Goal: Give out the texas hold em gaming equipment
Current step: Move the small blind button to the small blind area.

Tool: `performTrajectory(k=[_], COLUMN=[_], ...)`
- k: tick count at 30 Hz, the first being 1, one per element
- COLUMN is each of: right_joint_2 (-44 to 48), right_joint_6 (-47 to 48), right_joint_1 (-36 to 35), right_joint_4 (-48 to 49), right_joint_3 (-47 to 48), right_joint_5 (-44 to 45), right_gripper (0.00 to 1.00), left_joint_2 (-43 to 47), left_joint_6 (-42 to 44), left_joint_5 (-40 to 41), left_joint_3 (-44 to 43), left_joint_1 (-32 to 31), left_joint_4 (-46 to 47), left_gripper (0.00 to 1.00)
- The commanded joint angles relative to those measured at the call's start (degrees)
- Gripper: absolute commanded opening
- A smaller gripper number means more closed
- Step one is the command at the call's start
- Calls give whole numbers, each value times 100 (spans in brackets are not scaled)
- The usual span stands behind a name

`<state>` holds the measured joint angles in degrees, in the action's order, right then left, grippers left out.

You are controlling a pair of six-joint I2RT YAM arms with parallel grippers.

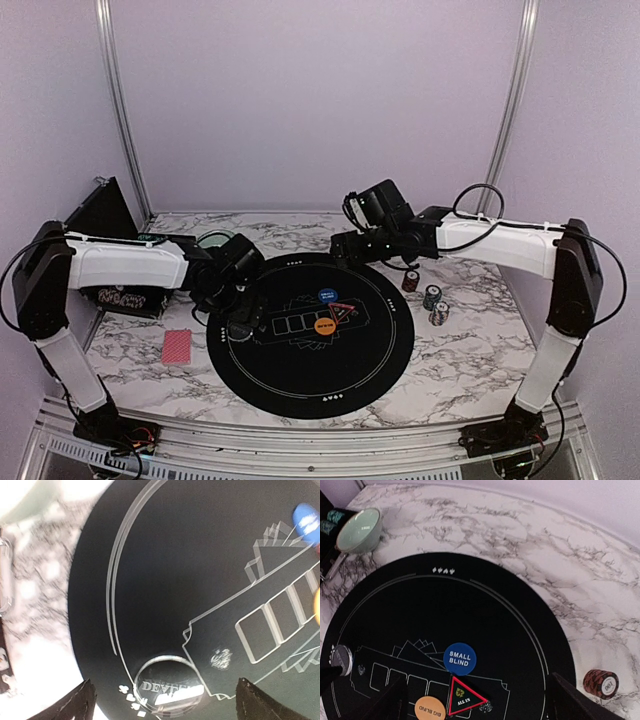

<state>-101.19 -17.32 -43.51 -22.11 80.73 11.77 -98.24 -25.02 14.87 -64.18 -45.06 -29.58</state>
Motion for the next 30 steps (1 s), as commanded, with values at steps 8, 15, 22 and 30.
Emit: performTrajectory(k=[8, 15, 22, 30], right_joint_2=[-1551, -2207, -2671, -2978], right_joint_6=[-446, -519, -571, -670], right_joint_1=[-206, -259, -277, -337], right_joint_4=[-1236, -1376, -1633, -1773], right_joint_3=[1179, 1663, 2060, 2261], right_joint_5=[-685, -557, -347, -210], right_gripper=[80, 75, 71, 65], left_joint_2=[924, 1285, 1539, 1619], left_joint_6=[499, 629, 815, 909], left_joint_5=[-858, -1126, -1179, -1249], left_joint_3=[-542, -475, -412, -329], left_joint_1=[766, 980, 1076, 1165], left_joint_4=[36, 53, -52, -54], left_gripper=[99, 99, 99, 99])
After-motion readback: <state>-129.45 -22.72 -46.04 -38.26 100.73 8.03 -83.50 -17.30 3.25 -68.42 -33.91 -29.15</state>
